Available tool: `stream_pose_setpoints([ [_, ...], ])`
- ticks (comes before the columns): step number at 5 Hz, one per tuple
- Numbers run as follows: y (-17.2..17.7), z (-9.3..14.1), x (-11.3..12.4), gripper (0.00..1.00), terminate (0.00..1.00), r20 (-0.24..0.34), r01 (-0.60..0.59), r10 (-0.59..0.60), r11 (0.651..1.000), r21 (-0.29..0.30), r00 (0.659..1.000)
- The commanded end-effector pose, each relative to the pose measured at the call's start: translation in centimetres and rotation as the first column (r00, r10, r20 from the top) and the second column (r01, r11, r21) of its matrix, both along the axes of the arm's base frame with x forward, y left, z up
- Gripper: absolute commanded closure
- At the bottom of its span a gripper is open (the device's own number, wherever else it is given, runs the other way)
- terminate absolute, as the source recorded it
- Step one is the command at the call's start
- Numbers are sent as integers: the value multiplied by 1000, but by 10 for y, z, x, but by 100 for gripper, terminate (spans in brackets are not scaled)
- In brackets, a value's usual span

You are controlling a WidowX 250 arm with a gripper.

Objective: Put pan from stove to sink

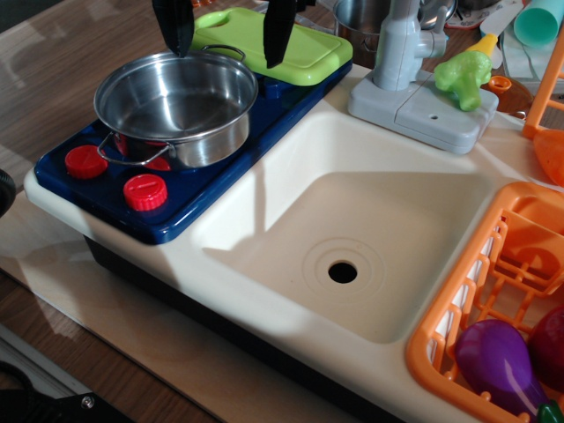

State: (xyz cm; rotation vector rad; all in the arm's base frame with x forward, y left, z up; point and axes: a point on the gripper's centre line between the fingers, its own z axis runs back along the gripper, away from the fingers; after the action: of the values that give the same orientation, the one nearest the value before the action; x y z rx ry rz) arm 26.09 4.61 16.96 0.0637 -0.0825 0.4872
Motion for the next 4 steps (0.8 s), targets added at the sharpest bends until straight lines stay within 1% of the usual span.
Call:
stream_pose_setpoints([
  [1,-5,-1,0,0,0,71,-58,57,998,21,996],
  [2,-9,-8,-3,0,0,99,-66,63,997,28,993],
  [3,-10,-13,-2,0,0,101,-85,83,996,16,991],
  [4,-7,-24,-3,0,0,110,-105,103,994,10,989],
])
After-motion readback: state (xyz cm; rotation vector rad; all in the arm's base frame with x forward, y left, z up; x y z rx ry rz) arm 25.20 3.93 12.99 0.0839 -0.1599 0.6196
